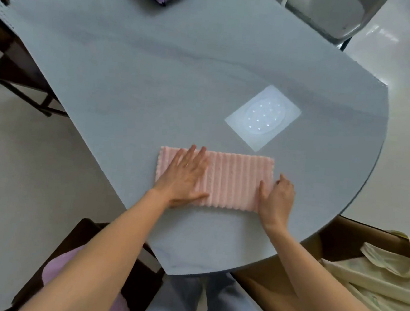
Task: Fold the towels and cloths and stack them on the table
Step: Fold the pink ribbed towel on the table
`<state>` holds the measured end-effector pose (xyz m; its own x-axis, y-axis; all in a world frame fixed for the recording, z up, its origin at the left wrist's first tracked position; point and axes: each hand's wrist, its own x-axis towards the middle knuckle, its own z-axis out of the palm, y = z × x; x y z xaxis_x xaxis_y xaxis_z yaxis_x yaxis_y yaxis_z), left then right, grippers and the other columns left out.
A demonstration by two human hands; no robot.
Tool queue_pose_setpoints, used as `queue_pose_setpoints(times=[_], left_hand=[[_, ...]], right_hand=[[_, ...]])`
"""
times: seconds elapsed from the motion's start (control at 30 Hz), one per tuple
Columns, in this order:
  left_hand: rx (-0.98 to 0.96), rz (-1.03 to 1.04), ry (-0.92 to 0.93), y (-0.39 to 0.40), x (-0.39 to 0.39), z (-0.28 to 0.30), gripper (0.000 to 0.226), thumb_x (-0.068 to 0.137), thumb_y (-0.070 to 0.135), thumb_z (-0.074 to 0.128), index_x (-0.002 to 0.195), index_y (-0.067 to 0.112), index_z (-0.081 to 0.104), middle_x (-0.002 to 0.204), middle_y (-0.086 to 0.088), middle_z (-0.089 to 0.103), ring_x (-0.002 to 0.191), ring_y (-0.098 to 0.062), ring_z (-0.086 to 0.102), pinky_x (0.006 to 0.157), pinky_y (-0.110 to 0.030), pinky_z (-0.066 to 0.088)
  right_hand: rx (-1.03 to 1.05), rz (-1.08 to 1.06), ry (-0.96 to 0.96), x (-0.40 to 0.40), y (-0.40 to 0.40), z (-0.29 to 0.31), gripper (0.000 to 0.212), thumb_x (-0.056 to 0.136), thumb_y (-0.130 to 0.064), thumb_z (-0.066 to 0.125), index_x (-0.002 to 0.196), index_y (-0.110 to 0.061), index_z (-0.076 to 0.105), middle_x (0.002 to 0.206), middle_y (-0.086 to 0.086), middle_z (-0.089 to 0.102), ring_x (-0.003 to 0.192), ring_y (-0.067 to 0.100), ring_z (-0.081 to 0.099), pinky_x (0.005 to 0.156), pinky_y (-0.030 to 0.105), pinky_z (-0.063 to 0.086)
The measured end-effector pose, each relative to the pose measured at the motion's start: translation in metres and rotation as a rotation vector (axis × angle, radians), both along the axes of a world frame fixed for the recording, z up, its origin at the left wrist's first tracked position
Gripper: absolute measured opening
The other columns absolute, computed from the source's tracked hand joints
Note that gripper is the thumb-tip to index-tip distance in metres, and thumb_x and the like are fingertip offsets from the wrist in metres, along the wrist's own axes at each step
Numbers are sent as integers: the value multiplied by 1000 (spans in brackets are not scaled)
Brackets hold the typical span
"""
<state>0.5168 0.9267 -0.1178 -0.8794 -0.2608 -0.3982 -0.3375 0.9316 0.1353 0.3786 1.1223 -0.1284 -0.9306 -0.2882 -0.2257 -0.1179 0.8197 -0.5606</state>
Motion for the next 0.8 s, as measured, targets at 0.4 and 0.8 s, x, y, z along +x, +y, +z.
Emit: queue_pose_setpoints(times=[0.4, 0.8], left_hand=[[-73, -178, -165, 5, -50, 14, 125, 71, 76, 57, 151, 14, -17, 159, -2, -19, 146, -29, -18, 116, -53, -9], [80, -62, -122, 63, -99, 4, 129, 68, 76, 60, 150, 16, -21, 157, 0, -25, 144, -28, -24, 113, -51, -17]], right_hand=[[-201, -137, -438, -32, -21, 20, 18, 75, -19, 76, 88, -12, 65, 98, 14, 70, 95, 32, 65, 86, 48, 52], [-235, -154, -339, -84, 32, 40, 30, 76, -19, 78, 94, -1, 63, 90, 15, 66, 85, 30, 64, 76, 46, 53]])
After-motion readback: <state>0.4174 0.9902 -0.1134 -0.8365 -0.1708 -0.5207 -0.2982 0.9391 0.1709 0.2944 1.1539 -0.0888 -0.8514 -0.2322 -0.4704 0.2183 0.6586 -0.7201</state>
